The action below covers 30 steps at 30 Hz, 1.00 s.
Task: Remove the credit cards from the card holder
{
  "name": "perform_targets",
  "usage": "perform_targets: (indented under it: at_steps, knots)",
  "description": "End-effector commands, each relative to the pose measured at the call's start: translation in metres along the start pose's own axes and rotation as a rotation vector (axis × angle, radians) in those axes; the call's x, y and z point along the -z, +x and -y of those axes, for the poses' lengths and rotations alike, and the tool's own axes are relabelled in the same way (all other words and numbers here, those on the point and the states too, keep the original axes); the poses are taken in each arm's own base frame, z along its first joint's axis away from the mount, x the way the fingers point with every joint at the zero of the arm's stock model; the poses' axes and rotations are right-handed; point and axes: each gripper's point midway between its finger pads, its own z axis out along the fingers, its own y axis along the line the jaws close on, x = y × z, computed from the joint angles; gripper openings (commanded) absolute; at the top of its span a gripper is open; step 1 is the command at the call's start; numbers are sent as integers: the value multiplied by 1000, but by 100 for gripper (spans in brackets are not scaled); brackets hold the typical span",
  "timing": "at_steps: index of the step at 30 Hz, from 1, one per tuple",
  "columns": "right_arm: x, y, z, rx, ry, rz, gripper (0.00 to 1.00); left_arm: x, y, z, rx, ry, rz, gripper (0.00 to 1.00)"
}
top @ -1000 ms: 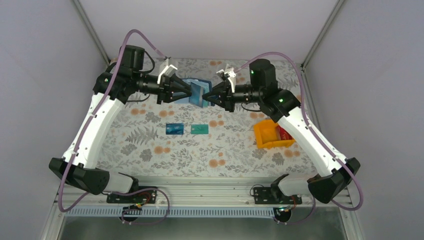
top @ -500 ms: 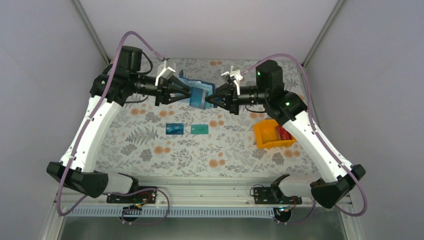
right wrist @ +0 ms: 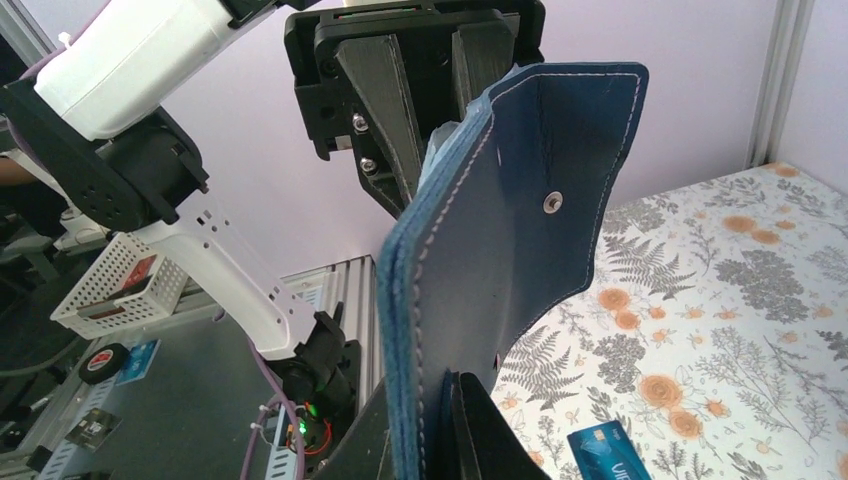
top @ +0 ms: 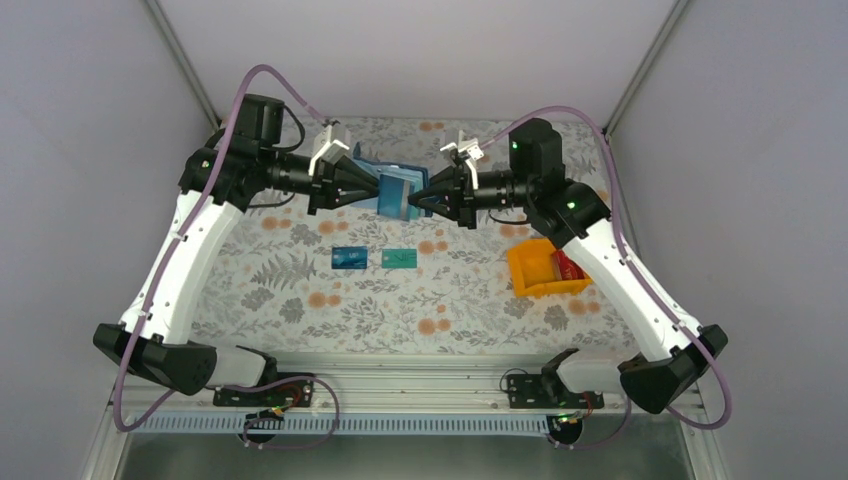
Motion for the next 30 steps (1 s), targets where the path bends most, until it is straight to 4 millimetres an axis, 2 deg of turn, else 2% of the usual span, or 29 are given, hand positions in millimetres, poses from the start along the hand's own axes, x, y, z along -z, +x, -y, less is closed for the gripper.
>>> perform_targets:
  at_steps: [1,8,21,30]
  knots:
    - [-3,-17,-20,62,-119,47,4,-4,1,7,-41,42,3,18]
    - [-6,-19,8,19,21,52,4,-4,-3,8,-61,49,3,19]
    - [-8,-29,20,-2,67,71,4,0,-19,23,-97,119,51,19]
    - [-9,-34,17,2,43,78,4,2,-24,26,-113,136,67,22]
